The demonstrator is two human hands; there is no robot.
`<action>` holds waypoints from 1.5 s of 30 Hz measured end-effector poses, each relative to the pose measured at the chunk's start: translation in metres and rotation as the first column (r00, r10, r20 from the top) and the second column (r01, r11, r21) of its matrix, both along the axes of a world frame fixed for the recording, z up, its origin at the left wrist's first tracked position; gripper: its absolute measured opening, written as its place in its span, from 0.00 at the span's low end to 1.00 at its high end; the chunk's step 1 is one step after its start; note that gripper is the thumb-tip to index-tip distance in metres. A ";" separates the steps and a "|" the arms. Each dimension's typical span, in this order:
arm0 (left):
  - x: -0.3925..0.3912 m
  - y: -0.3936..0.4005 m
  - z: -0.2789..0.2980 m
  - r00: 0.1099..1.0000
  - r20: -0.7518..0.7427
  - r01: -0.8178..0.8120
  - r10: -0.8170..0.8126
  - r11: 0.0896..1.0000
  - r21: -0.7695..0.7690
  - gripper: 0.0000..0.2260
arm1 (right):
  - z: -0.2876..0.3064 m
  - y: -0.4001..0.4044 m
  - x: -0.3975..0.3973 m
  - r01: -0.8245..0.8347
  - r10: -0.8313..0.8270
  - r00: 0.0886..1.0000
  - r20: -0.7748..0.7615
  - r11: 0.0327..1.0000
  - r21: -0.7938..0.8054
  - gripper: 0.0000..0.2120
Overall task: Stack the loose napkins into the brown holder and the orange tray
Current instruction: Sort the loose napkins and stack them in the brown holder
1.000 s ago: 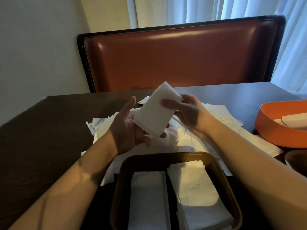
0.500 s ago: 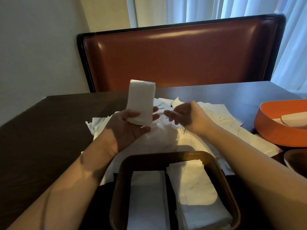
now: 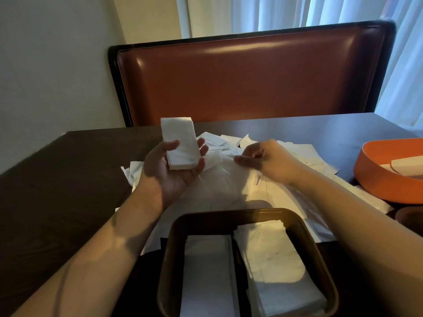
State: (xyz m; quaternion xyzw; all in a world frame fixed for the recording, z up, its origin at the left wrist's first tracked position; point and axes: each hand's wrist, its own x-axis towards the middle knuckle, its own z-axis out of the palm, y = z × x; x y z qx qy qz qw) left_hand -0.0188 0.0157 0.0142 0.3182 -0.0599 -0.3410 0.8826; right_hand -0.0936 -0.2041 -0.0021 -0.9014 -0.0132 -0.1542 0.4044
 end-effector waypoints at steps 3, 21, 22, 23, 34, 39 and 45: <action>0.000 0.000 0.000 1.000 0.010 -0.001 0.000 1.000 0.014 0.26 | -0.001 -0.003 0.000 -0.033 0.033 0.999 -0.031 0.999 -0.004 0.24; 0.001 -0.001 -0.003 0.998 0.067 0.005 -0.011 0.996 0.086 0.31 | 0.010 -0.008 -0.011 0.038 -0.002 0.981 -0.196 0.983 0.179 0.08; 0.001 -0.001 -0.003 0.997 0.073 0.005 -0.011 0.996 0.088 0.31 | 0.010 -0.008 -0.010 0.058 -0.035 0.993 -0.109 0.975 0.215 0.07; 0.001 -0.001 -0.003 0.997 0.074 0.003 -0.010 0.996 0.090 0.31 | 0.010 -0.009 -0.009 0.073 -0.067 0.997 -0.034 0.963 0.258 0.07; 0.000 -0.001 -0.001 0.998 0.054 -0.038 0.032 0.992 0.121 0.25 | 0.005 -0.010 -0.005 0.106 -0.125 0.992 0.023 0.916 0.386 0.17; 0.000 -0.001 -0.002 0.996 0.082 -0.047 0.036 0.988 0.148 0.25 | 0.012 -0.008 -0.005 0.154 -0.268 0.939 0.215 0.888 0.434 0.08; -0.003 -0.002 -0.002 0.994 0.100 -0.070 0.053 0.982 0.175 0.27 | 0.021 -0.003 -0.011 -0.036 -0.077 0.979 0.190 0.848 0.529 0.06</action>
